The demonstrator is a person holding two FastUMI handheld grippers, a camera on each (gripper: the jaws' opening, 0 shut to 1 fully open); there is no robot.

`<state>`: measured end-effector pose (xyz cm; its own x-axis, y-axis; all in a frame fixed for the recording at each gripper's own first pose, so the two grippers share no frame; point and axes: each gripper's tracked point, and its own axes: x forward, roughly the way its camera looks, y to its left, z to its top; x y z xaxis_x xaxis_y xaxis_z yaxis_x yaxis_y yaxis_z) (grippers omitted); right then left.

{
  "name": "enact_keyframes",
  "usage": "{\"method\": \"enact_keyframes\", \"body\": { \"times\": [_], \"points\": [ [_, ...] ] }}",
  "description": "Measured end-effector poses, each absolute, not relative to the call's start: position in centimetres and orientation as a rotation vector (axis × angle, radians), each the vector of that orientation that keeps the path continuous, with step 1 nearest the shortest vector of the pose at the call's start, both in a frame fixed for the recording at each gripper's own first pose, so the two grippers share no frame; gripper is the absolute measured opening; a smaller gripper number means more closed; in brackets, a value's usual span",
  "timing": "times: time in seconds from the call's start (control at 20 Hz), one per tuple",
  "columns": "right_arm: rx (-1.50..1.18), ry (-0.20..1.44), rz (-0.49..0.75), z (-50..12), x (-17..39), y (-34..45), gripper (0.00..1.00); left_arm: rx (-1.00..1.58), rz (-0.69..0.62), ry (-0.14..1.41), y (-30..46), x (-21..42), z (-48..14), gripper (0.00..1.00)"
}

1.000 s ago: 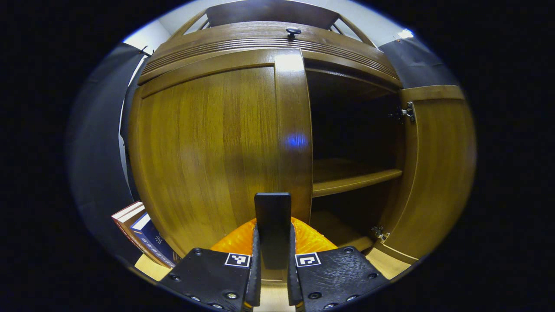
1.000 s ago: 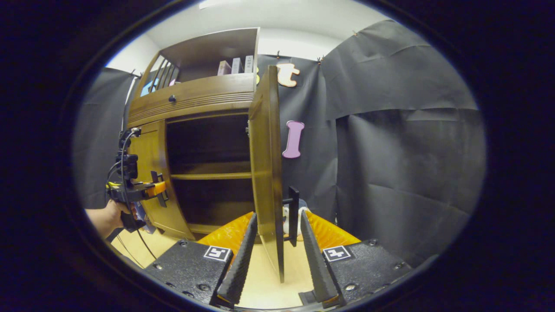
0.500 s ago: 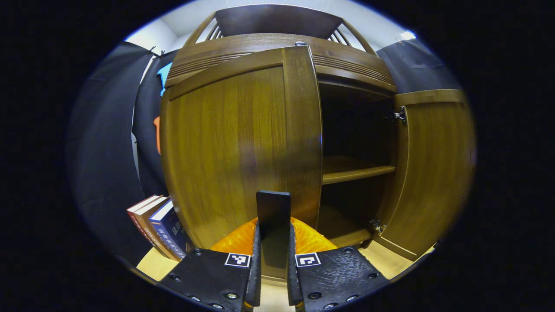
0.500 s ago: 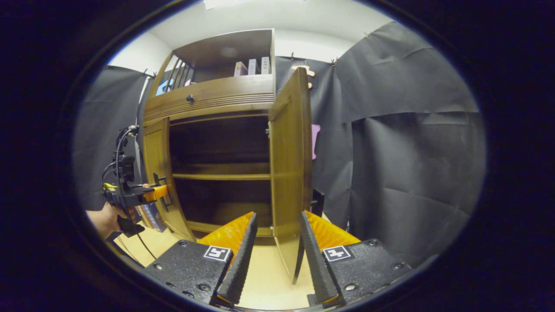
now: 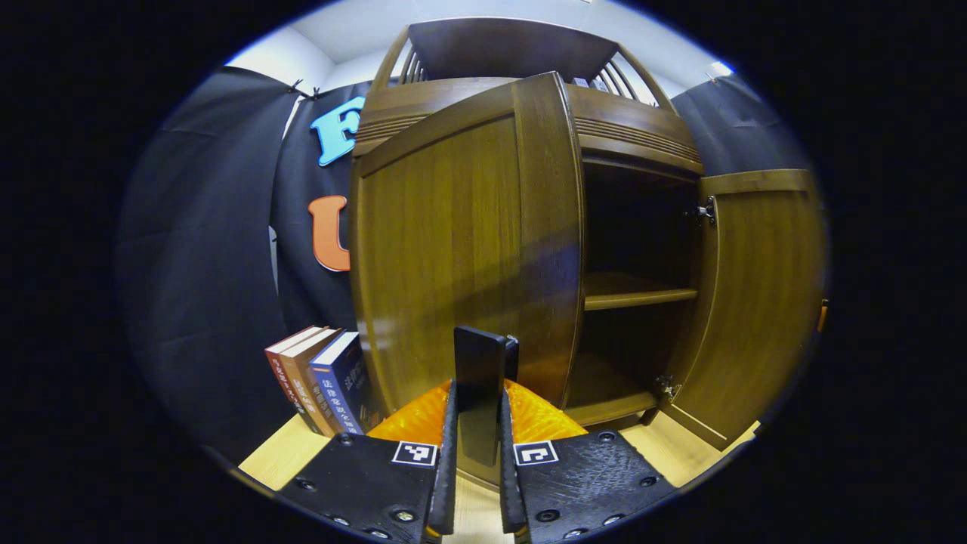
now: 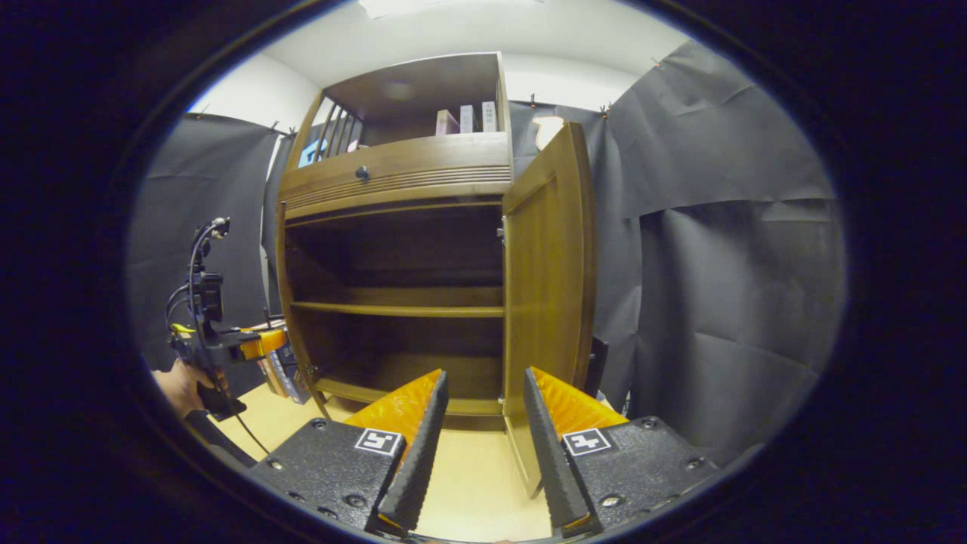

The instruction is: Open the right door of the double-door shoe cabinet with the right hand, and open the left door with the left hand.

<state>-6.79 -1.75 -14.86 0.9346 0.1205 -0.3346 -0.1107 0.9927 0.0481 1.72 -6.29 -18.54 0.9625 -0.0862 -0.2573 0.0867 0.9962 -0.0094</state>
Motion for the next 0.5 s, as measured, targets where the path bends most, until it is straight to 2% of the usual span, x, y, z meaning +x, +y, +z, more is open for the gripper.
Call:
{"method": "enact_keyframes", "body": {
  "times": [0.05,0.5],
  "points": [
    [0.029,0.343,0.125,-14.8,-6.7,-1.5,0.65,0.001,-0.073,0.261,-5.6,1.2,-18.6,0.23],
    [0.025,0.339,0.176,-14.8,-6.0,0.4,0.65,0.009,0.04,0.265,-0.5,-1.6,-18.3,0.23]
  ]
}}
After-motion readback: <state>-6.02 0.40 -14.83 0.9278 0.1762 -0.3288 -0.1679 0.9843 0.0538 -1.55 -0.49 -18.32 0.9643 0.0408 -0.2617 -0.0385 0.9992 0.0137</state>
